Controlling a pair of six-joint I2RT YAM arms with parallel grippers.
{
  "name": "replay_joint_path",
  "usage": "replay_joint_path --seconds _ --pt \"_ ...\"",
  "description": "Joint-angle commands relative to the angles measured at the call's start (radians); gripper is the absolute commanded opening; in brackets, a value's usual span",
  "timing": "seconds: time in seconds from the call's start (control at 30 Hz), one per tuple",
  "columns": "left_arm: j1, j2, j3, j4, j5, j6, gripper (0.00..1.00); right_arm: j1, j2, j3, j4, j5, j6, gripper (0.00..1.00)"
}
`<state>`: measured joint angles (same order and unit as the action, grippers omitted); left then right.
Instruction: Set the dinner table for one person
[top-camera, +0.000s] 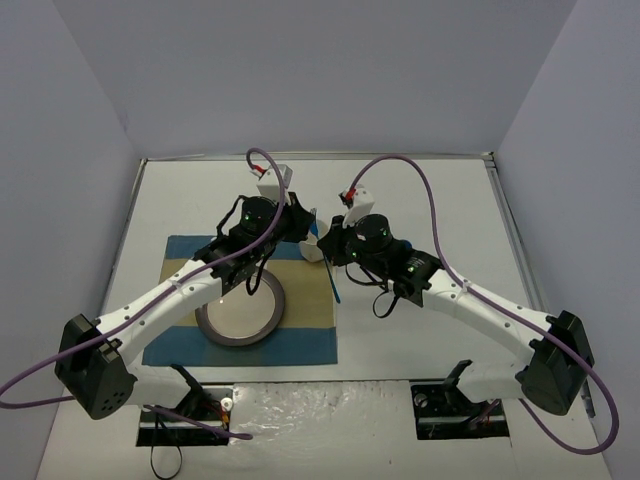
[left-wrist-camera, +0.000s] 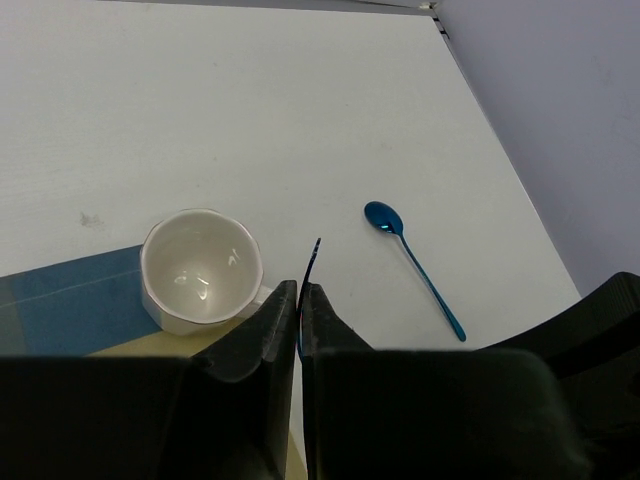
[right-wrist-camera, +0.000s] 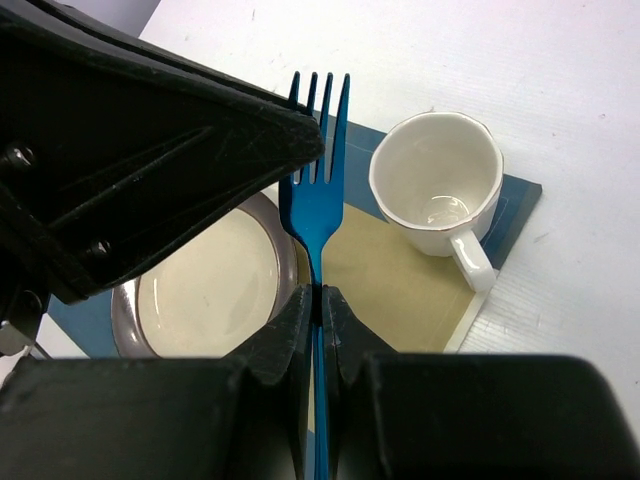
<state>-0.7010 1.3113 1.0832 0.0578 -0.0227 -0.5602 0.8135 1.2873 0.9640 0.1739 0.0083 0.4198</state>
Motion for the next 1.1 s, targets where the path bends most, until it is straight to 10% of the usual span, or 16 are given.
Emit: replay_joint_path --seconds 0.0,0.17,0.57,1.07 --pt "-0.006 -0.032 0.034 0.110 0.023 0.030 0.00 0.014 0.005 0.004 0.090 0.021 0.013 0.00" --pt "-0.006 -0.058 0.004 0.119 0.045 0.087 0.00 0.021 0.014 0.002 0.096 0.027 0.011 0.00" --pt "0.035 -0.197 -0.070 0.022 0.004 0.308 0.00 0.036 -0.021 0.001 0.090 0.015 -0.004 0.83" --pt "0.608 -0.349 -0.162 -0.316 0.492 0.550 0.00 0.032 -0.236 -0.060 -0.008 0.030 -0.088 0.95"
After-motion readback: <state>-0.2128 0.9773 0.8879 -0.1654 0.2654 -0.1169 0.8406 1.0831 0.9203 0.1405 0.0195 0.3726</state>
